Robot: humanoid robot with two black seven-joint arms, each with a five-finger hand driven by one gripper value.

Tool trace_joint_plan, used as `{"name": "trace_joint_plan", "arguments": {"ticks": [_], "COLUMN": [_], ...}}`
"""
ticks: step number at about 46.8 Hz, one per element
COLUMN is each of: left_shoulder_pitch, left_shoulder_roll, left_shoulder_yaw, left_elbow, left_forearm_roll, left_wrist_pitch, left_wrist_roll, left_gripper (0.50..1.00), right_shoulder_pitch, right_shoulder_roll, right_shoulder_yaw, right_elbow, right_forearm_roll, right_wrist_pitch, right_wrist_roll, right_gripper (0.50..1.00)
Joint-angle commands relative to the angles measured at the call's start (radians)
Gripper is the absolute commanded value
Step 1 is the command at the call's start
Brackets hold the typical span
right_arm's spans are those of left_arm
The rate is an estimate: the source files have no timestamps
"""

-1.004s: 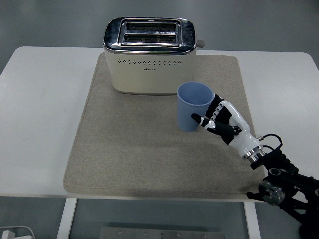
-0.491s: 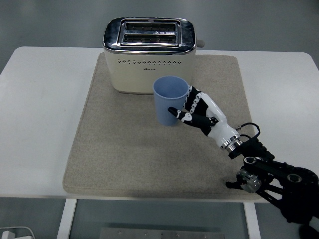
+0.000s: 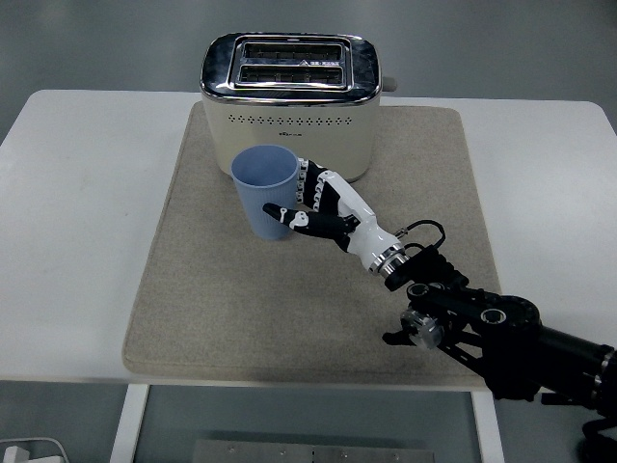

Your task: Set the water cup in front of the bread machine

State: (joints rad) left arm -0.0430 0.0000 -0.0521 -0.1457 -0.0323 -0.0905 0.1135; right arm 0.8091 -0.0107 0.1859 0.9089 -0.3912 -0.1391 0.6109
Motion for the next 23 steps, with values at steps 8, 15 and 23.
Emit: {"name": "trace_joint_plan", "arguments": {"ticks": [8,15,23], "left_shoulder_pitch": [0.0,0.0,0.0], "left_shoulder_roll": [0.0,0.0,0.0], "left_shoulder_yaw": [0.0,0.0,0.0], "left_elbow": [0.0,0.0,0.0], "left_forearm_roll": [0.0,0.0,0.0], "left_wrist_pitch": [0.0,0.0,0.0], "left_wrist_roll": [0.0,0.0,0.0], "left_gripper": [1.0,1.0,1.0], "right_shoulder_pitch": [-0.015,-0.03,-0.039], "right_shoulder_roll": [0.011,0.011,0.011], "right_shoulder_yaw": [0.001,0.001,0.003], "right_elbow": [-0.033,-0.057,-0.057], "right_forearm_roll": [0.0,-0.001,-0.001], "right_wrist_pitch": [0.0,-0.005,-0.007], "right_wrist_roll": [0.0,0.0,0.0], "right_gripper": [0.672,0.686,0.752]}}
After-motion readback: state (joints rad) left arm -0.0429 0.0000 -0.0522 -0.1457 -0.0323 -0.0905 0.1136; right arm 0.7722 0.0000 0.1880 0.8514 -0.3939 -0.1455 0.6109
